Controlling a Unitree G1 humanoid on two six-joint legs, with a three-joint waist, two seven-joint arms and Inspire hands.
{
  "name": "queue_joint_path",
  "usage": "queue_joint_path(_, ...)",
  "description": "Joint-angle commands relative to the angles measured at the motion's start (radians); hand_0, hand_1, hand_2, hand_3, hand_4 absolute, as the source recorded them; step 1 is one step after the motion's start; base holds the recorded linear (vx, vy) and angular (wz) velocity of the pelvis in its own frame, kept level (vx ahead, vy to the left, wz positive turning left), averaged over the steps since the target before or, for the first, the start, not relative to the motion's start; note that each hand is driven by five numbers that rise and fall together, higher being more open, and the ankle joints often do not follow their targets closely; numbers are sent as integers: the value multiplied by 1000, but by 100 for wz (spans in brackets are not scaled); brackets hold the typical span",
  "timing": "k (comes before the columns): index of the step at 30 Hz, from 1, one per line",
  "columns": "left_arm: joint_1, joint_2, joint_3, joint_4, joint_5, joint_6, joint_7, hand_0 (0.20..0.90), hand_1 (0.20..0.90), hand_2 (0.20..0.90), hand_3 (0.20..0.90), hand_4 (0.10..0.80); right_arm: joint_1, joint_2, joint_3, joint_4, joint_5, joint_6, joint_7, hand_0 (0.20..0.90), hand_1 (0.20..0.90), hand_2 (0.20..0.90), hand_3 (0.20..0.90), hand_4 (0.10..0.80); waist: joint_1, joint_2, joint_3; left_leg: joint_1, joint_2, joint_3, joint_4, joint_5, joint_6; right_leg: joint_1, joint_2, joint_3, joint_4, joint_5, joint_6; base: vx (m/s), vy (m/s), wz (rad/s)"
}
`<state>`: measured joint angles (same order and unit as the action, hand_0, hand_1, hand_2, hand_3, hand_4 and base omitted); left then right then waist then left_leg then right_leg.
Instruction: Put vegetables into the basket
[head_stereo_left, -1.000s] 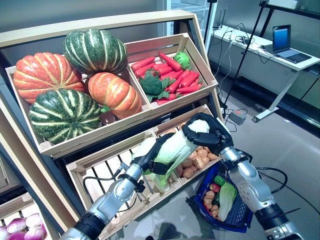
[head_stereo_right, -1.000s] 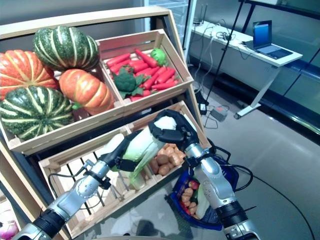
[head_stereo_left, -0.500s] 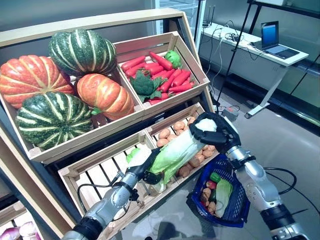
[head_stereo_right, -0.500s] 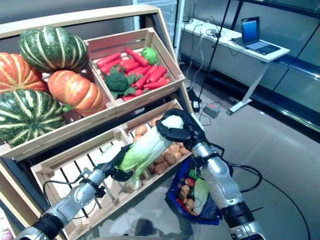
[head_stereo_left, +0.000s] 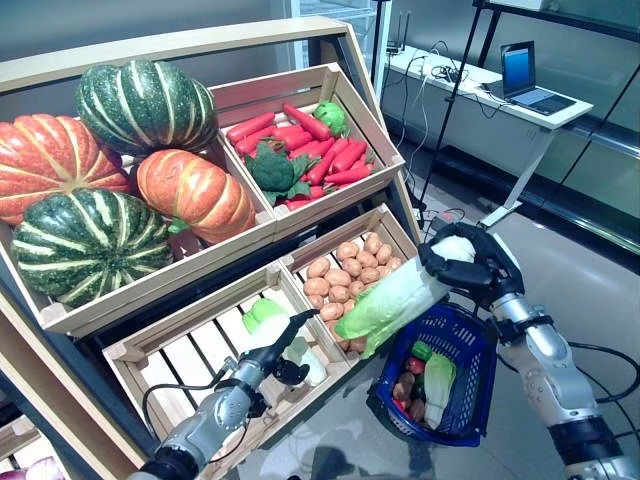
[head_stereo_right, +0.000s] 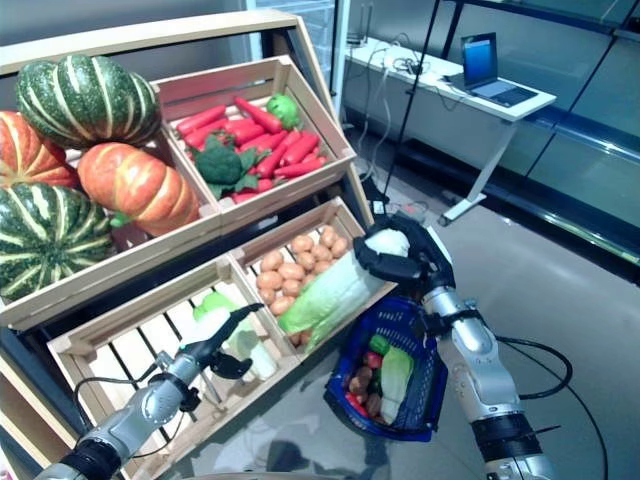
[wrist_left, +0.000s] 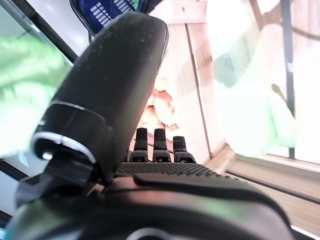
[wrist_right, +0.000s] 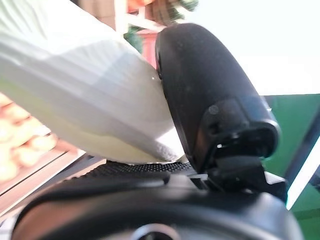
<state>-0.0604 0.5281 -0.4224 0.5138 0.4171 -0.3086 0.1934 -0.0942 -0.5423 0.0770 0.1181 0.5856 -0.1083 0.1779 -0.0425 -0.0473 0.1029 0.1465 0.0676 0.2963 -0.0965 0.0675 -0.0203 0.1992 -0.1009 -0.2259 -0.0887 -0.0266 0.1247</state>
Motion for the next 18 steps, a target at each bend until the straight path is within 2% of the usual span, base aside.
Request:
queue_joint_path(1, -66, 25, 78, 16, -30, -43, 80, 900, 900, 900, 900, 800, -81, -66, -157, 18, -60, -137, -25, 300, 300, 300, 300, 400, -13, 10, -17, 64, -18, 6, 9, -167, -4, 0, 36, -32, 1, -33, -38, 19, -6, -5)
queue_joint_path(7, -41, 34, 106, -1, -93, -27, 80, 900, 900, 900, 900, 800, -47, -150, -157, 164, -299, -128, -177, 300, 300, 300, 300, 400, -11, 4, -7, 62, -14, 18, 9, -167, -3, -6, 38, -30, 1, -28, -36, 15, -10, -2)
queue_joint_path(13, -5, 55, 125, -33, -165, -20, 66, 900, 900, 900, 900, 800, -60, -172, -163, 269, -234, -101, -256, 300, 300, 300, 300, 400, 1, 7, 16, 54, -10, 22, 9, -164, -3, -15, 42, -27, 1, -22, -38, 21, -39, -8)
queue_joint_path(18, -12, 70, 122, -56, -218, -16, 64, 900, 900, 900, 900, 800, -119, -164, -145, 338, -194, -91, -342, 300, 300, 300, 300, 400, 16, 16, 45, 31, -11, 14, 9, -156, -3, -36, 41, -28, 1, -17, -40, -7, -59, -3)
